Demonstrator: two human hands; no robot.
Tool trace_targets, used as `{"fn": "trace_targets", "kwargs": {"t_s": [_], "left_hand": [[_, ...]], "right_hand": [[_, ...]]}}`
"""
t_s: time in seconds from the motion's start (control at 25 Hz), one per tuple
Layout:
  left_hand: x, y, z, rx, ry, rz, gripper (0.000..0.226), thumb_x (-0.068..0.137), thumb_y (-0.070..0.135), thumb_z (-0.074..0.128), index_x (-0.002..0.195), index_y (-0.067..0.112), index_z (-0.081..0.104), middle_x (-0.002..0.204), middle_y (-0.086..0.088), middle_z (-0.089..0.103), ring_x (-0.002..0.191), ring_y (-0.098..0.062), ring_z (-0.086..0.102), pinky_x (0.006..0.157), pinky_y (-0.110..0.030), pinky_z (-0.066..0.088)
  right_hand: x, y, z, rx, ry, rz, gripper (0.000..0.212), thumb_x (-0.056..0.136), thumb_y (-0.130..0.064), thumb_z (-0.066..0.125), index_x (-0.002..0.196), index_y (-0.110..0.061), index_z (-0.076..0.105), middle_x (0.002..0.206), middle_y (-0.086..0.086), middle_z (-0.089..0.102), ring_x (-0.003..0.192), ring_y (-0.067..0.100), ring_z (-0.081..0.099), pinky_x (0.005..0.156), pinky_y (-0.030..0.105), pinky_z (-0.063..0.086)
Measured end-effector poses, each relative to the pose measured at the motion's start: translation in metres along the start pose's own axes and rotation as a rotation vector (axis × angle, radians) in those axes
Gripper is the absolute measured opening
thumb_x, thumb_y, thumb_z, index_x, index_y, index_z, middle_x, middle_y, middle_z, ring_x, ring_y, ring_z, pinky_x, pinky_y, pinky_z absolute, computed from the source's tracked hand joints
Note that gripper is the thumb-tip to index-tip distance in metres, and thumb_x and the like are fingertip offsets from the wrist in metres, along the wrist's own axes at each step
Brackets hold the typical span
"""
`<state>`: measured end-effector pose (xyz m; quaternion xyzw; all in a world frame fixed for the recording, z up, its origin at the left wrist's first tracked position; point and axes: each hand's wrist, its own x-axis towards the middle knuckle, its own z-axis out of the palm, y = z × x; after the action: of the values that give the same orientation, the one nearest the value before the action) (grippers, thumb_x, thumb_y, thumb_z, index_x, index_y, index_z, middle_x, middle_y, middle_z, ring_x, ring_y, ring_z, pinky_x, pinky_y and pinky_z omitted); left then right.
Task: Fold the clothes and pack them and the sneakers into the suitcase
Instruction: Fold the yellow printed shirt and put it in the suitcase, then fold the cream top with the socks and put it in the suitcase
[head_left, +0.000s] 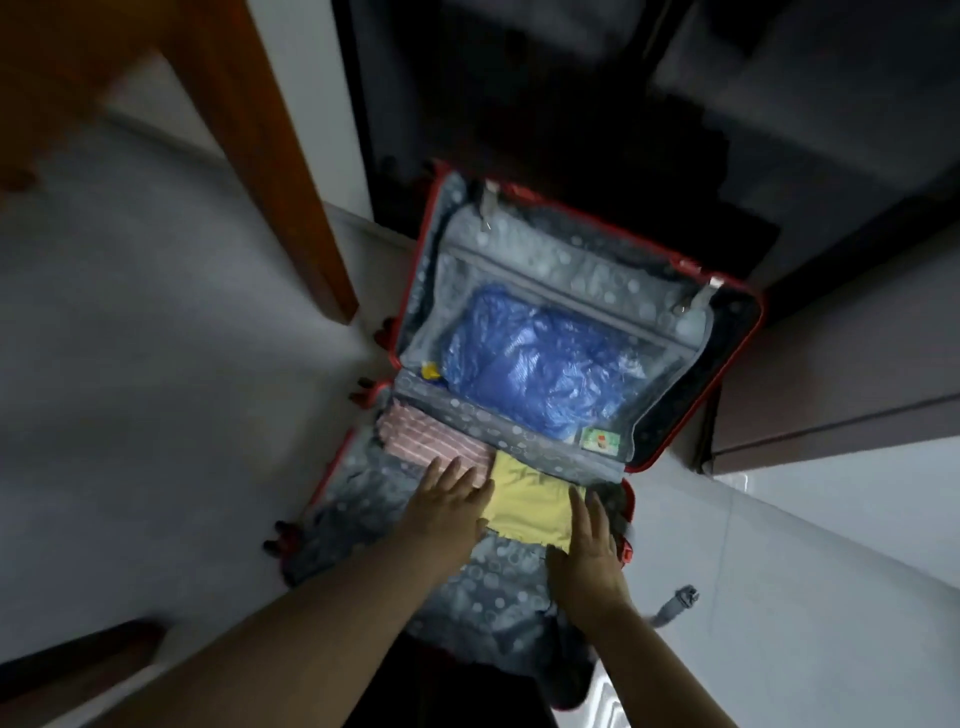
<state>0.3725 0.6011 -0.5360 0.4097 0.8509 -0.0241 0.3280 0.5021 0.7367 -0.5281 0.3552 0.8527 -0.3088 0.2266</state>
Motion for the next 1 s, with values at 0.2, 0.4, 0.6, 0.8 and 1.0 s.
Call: {"fn": "trace_targets", "kwargs": {"t_s": [0.2, 0.4, 0.6, 0.8, 1.0], "left_hand": [[-0.19, 0.001, -0.13, -0.118, 0.143, -0.142, 0.051, 0.1, 0.035, 0.009, 0.15, 0.025, 0.009, 0.158, 0.002, 0.01, 0.146, -0.019, 0.002, 0.118, -0.04, -0.004], [-0.335, -0.038, -0.192, -0.206, 0.408, -0.291, 0.059, 0.09, 0.041, 0.013, 0.139, 0.024, 0.042, 0.138, 0.0, 0.049, 0.131, -0.023, 0.043, 0.111, -0.046, 0.028], [-0.467, -0.135, -0.176, -0.337, 0.59, -0.239, 0.044, 0.083, 0.036, 0.035, 0.116, 0.022, 0.061, 0.106, 0.005, 0.069, 0.097, -0.018, 0.067, 0.085, -0.043, 0.051], [-0.573, -0.242, -0.159, -0.267, 0.683, -0.313, 0.066, 0.083, 0.051, 0.013, 0.141, 0.027, 0.032, 0.143, -0.003, 0.044, 0.135, -0.027, 0.036, 0.113, -0.043, 0.023], [-0.592, -0.286, -0.191, -0.265, 0.613, -0.351, 0.086, 0.067, 0.051, -0.006, 0.149, 0.025, 0.004, 0.152, 0.006, 0.023, 0.141, -0.016, 0.017, 0.116, -0.037, 0.009]], "right_hand": [[-0.149, -0.135, -0.123, -0.019, 0.066, -0.143, 0.067, 0.098, -0.031, 0.039, 0.149, -0.023, -0.004, 0.158, 0.002, -0.001, 0.145, 0.021, 0.003, 0.118, 0.036, 0.009], [-0.239, -0.23, -0.147, -0.152, 0.066, -0.288, 0.063, 0.098, -0.037, 0.034, 0.149, -0.028, -0.003, 0.158, -0.001, 0.001, 0.145, 0.022, 0.01, 0.117, 0.038, 0.015], [-0.299, -0.322, -0.067, -0.097, 0.074, -0.367, 0.062, 0.098, -0.033, 0.04, 0.149, -0.019, 0.007, 0.156, 0.005, 0.013, 0.143, 0.025, 0.016, 0.116, 0.037, 0.018], [-0.352, -0.407, 0.0, 0.007, 0.066, -0.389, 0.058, 0.097, -0.03, 0.044, 0.147, -0.021, 0.017, 0.156, 0.003, 0.017, 0.142, 0.023, 0.02, 0.111, 0.031, 0.021], [-0.376, -0.475, 0.007, 0.072, 0.045, -0.495, 0.058, 0.097, -0.031, 0.044, 0.147, -0.025, 0.016, 0.154, 0.003, 0.018, 0.14, 0.023, 0.021, 0.113, 0.036, 0.025]]}}
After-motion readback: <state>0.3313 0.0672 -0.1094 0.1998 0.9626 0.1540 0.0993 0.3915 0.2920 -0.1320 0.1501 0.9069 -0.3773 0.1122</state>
